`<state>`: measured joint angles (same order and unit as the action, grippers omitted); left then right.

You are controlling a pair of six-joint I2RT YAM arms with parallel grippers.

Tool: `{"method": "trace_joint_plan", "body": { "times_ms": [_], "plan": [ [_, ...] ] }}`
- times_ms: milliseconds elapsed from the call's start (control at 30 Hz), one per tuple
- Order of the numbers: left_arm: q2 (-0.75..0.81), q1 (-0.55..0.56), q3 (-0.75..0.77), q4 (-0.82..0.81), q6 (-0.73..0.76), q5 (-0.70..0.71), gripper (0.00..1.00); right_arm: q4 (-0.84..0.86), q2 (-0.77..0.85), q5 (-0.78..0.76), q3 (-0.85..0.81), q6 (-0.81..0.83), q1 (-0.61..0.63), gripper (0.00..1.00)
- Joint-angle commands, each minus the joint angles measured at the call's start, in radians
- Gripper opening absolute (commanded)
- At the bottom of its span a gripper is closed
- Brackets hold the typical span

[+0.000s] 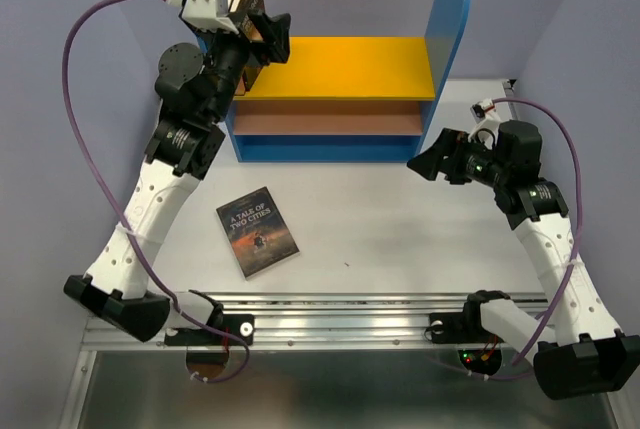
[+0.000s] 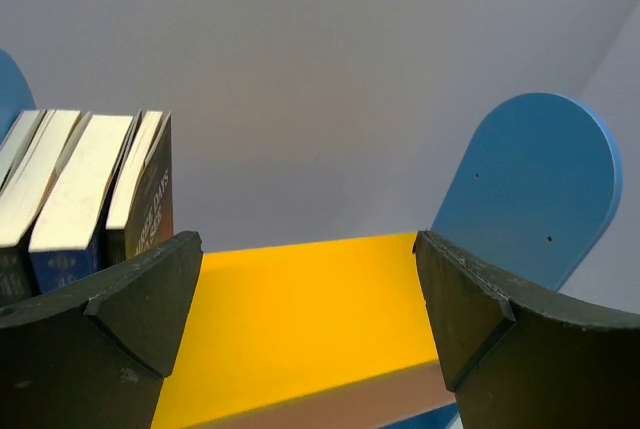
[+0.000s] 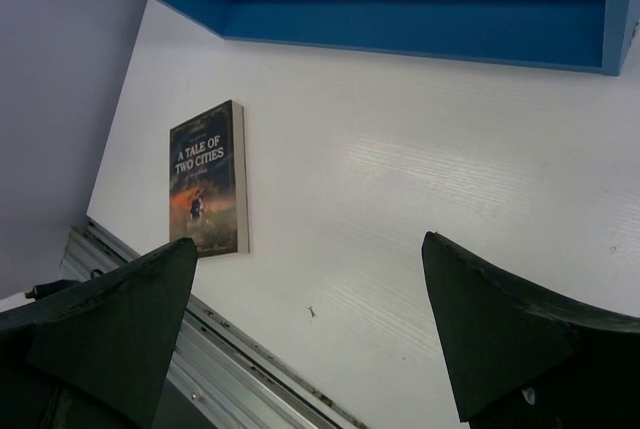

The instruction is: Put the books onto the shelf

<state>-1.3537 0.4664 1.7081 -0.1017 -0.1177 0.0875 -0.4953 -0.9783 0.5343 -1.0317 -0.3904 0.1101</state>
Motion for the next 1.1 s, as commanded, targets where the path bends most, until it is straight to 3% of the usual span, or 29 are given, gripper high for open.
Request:
{"method": "trace_joint_plan", "body": {
  "times_ms": [0,133,233,367,600,700,833,1067],
  "plan": [
    [0.227,0.006,-0.187,0.02,-0.135,0.023,0.99,0.001,0.007,0.004,-0.03,0.028,0.032,1.0],
    [0.52,0.012,-0.546,0.039,-0.347,0.026,0.99,-0.029,-0.04,-0.078,-0.027,0.068,0.181,1.0],
    [0.611,0.015,-0.655,0.123,-0.468,0.035,0.99,-0.019,-0.065,-0.172,-0.031,0.094,0.281,1.0],
    [0.617,0.018,-0.708,0.482,-0.61,0.133,0.99,0.052,-0.105,-0.21,0.014,0.09,0.373,1.0],
    [0.597,0.015,-0.889,0.792,-0.877,0.325,0.99,0.268,-0.267,-0.347,0.072,0.022,0.595,1.0],
    [0.581,0.005,-0.988,0.781,-0.935,0.353,0.99,0.34,-0.336,-0.356,0.067,-0.02,0.628,1.0],
    [0.535,-0.06,-1.117,0.662,-0.954,0.256,0.99,0.435,-0.48,-0.361,0.029,-0.053,0.677,1.0],
    [0.541,-0.175,-1.217,0.549,-0.924,0.212,0.99,0.485,-0.663,-0.381,-0.068,-0.076,0.732,1.0]
  ]
}}
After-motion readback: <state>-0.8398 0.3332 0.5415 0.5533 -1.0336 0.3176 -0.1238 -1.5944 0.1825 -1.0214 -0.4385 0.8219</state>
